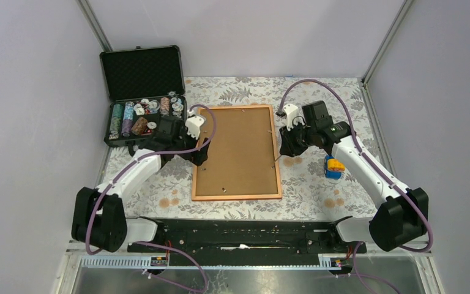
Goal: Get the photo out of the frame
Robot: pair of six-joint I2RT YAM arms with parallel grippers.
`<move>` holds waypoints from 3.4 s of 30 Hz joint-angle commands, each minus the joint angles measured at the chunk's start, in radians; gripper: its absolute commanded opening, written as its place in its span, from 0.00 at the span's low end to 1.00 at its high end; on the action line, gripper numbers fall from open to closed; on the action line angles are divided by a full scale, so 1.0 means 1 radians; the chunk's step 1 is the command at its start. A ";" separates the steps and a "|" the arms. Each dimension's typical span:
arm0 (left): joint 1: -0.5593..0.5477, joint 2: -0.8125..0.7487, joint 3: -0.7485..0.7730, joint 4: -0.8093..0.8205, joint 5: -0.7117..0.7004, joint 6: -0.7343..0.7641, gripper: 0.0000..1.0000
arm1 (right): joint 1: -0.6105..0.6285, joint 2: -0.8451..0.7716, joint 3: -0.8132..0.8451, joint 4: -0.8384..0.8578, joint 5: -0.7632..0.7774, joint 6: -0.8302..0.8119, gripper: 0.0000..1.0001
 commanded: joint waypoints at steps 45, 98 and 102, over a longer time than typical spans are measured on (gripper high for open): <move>0.003 0.331 0.010 0.131 -0.156 -0.107 0.61 | 0.186 0.044 -0.145 0.178 0.328 -0.080 0.00; 0.001 0.351 0.010 0.135 -0.087 -0.064 0.44 | 0.220 0.107 -0.055 0.311 0.274 -0.032 0.00; 0.002 0.361 0.017 0.136 -0.069 -0.047 0.41 | 0.218 0.079 -0.021 0.265 0.299 -0.041 0.00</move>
